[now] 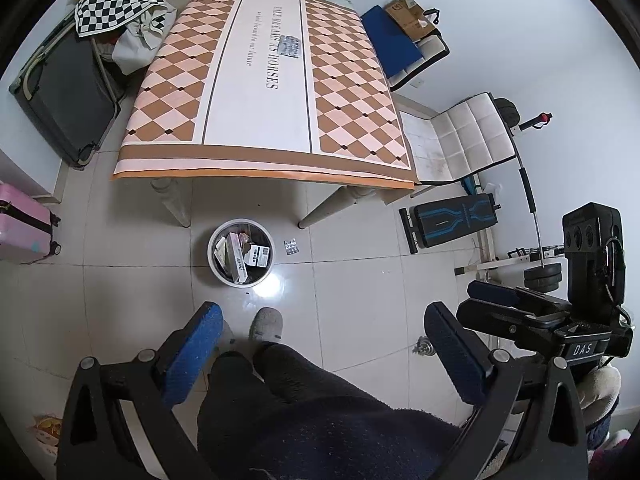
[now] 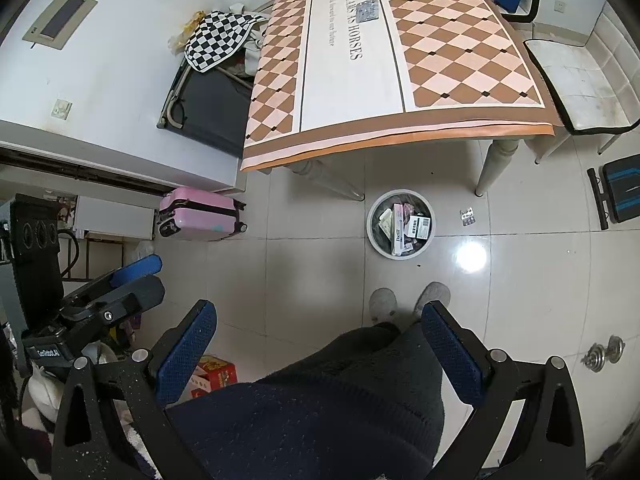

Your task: Collect trash

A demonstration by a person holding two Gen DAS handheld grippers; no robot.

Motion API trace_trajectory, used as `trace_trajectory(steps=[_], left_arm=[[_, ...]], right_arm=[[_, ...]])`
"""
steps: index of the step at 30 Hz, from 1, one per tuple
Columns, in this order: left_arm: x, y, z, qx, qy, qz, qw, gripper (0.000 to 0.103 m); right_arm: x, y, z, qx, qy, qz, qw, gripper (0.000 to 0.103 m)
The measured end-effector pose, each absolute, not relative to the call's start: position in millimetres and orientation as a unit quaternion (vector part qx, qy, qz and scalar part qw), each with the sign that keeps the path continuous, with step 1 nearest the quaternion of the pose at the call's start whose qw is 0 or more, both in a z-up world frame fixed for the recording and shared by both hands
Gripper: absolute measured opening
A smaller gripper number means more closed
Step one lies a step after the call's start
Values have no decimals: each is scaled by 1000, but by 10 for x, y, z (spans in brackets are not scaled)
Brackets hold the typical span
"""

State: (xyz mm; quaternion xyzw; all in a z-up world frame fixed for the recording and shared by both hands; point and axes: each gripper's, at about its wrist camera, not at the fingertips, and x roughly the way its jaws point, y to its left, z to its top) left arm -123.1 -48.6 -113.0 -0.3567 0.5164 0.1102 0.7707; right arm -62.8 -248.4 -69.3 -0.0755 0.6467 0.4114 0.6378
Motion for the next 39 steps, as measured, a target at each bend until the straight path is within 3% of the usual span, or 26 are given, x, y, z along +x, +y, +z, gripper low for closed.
trace_trajectory(steps=[39], left_arm=[[-1234, -484, -1124, -357, 515, 106, 772, 103]], right_arm=[[-673, -2509, -640, -87, 640, 412, 643, 103]])
